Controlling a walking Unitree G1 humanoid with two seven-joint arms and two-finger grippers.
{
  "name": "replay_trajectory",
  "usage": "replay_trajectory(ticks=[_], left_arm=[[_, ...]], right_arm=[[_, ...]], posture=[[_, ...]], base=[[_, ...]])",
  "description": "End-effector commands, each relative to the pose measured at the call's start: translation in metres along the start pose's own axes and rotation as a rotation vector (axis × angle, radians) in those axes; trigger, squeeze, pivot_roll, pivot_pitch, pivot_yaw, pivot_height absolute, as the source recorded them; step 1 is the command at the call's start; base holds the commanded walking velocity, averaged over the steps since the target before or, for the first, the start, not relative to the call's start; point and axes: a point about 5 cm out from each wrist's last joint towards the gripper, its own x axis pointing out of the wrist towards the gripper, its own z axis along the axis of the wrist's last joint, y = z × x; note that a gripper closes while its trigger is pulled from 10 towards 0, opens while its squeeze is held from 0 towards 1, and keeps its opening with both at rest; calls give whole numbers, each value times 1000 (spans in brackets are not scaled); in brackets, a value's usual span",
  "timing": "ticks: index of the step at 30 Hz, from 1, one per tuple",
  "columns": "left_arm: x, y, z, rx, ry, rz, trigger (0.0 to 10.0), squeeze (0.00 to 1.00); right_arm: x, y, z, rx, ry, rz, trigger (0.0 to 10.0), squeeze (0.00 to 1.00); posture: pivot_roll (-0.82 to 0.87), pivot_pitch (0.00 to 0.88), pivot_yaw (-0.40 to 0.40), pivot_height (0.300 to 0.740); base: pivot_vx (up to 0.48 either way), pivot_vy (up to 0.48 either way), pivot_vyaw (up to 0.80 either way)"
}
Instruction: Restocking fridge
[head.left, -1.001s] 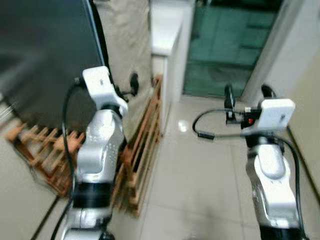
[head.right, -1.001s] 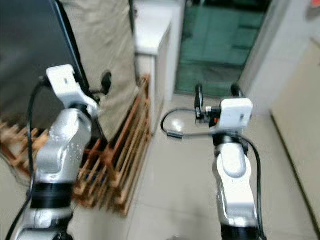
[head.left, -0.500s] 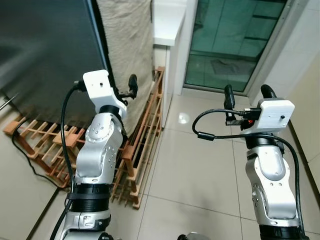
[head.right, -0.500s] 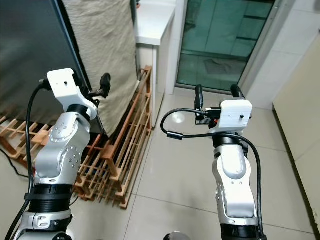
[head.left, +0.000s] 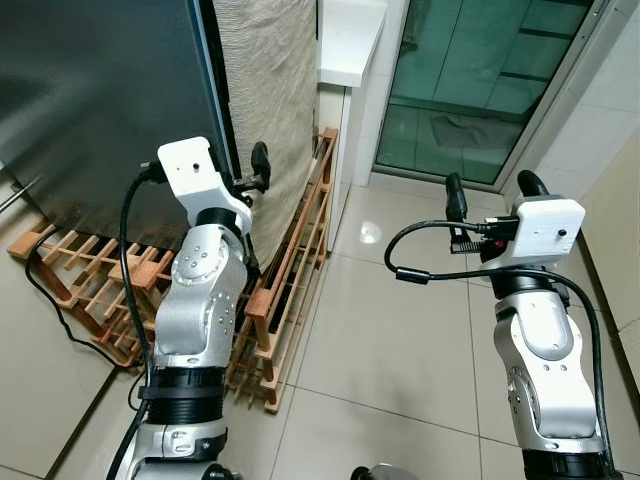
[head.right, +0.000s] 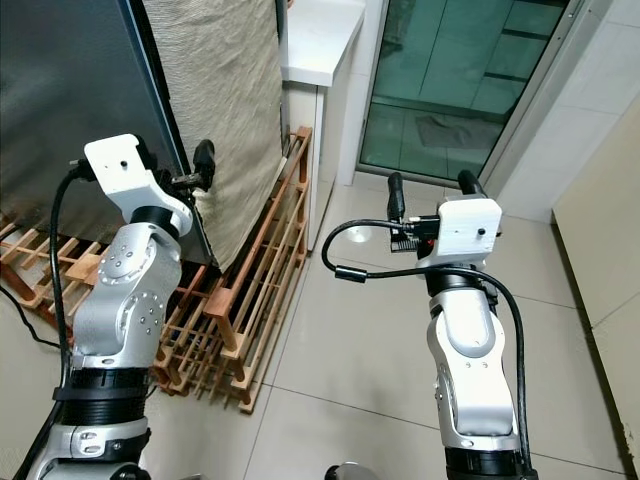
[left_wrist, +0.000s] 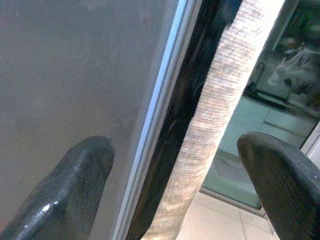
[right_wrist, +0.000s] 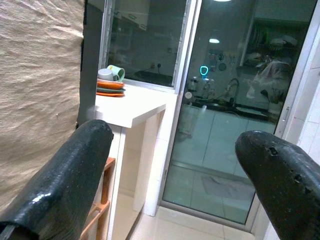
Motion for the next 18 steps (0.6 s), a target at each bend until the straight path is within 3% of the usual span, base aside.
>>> replay_trajectory(ticks=[1,9,18], left_arm=[[3,-6,0,0,1,-6,10000,0],[14,-21,-5,-13,9,-45,10000,0],[23,-28,-11,-16,23,-51,10000,0]], right_arm=[[1,-1,7,-4,-23,3,10000,0],[0,-1,7,-5,-23,-3,10000,0],[0,0,7,-4,-22,-9,10000,0]], posture=[[-159,28,-37,740],[-167,25,-24,740],[-170,21,-14,740]], base=[[0,0,0],[0,0,0],[0,0,0]])
